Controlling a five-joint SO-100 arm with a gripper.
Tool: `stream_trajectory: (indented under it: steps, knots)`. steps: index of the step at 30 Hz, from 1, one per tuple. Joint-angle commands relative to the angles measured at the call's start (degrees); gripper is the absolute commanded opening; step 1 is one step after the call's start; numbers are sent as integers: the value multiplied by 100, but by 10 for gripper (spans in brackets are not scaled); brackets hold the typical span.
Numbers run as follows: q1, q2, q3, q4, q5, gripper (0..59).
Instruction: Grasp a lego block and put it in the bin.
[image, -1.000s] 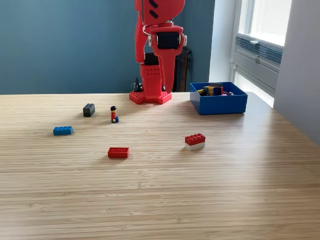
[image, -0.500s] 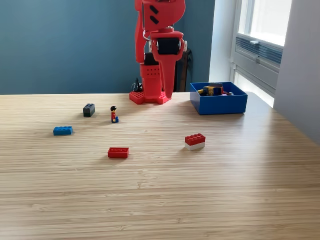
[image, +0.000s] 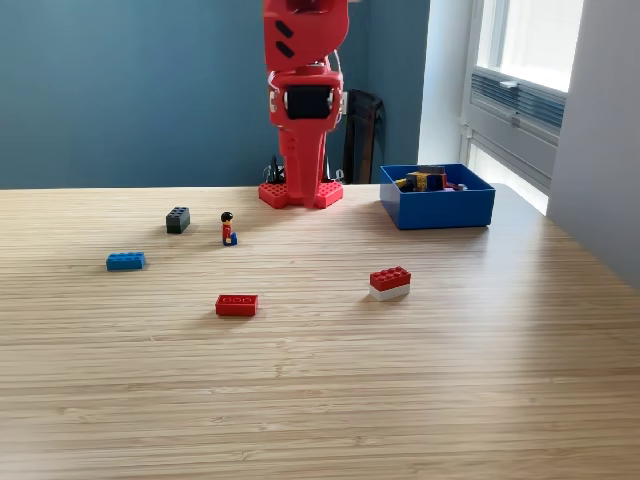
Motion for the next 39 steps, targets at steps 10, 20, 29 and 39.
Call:
stream_trajectory:
  steps: [10,20,29,39]
  knots:
    - [2320,352,756,-826,-606,247]
    - [3577,343,1081,-1125,-2312,261]
    - [4113,343,1301,-1749,-2013,261]
    - [4351,343,2224,-2812,-114,309]
